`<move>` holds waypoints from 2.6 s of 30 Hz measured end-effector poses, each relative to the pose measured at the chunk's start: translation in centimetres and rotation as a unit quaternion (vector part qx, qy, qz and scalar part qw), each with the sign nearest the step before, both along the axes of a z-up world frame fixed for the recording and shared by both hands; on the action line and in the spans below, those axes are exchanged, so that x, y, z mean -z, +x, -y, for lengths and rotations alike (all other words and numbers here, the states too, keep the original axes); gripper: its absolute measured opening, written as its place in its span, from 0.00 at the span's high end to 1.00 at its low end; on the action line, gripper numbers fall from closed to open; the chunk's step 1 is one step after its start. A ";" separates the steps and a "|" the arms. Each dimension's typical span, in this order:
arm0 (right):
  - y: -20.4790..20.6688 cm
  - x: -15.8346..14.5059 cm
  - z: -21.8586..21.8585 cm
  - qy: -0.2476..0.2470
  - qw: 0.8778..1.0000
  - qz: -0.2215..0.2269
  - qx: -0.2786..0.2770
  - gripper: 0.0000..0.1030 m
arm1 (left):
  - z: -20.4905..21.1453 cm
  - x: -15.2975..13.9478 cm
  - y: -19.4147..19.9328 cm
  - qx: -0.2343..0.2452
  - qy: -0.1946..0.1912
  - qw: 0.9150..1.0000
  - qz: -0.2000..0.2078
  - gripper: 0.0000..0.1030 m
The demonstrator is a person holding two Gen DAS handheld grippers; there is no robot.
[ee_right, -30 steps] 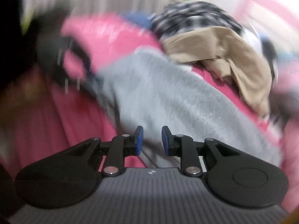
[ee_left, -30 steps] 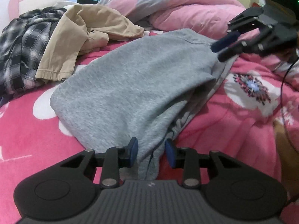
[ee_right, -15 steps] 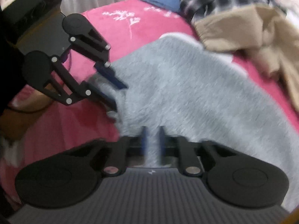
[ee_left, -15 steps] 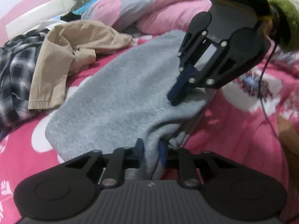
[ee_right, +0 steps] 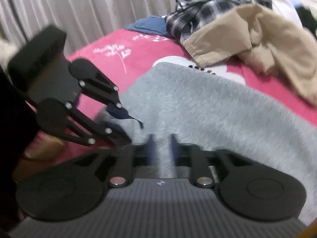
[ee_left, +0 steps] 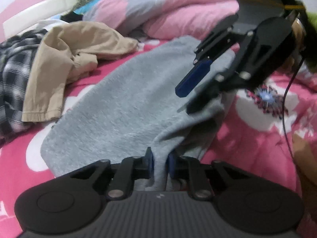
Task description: Fold clothes
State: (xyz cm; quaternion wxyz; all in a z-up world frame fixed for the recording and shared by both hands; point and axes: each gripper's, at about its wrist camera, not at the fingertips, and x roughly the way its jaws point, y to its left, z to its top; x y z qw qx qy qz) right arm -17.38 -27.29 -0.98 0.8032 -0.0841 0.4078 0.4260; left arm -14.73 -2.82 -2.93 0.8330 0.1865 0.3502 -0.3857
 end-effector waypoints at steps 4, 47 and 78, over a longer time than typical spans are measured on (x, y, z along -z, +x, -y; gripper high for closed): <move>1.2 0.9 0.2 0.039 0.998 -0.043 -0.005 0.54 | -0.2 -0.7 -0.6 0.004 0.003 1.000 0.031 0.90; -2.3 3.2 0.5 -0.052 0.997 0.049 0.035 0.74 | 0.2 1.5 -2.8 0.072 0.085 0.987 0.116 0.71; -3.5 5.1 -0.7 -0.170 0.953 0.134 0.211 0.22 | 2.5 4.0 -7.3 0.119 0.097 0.953 0.261 0.94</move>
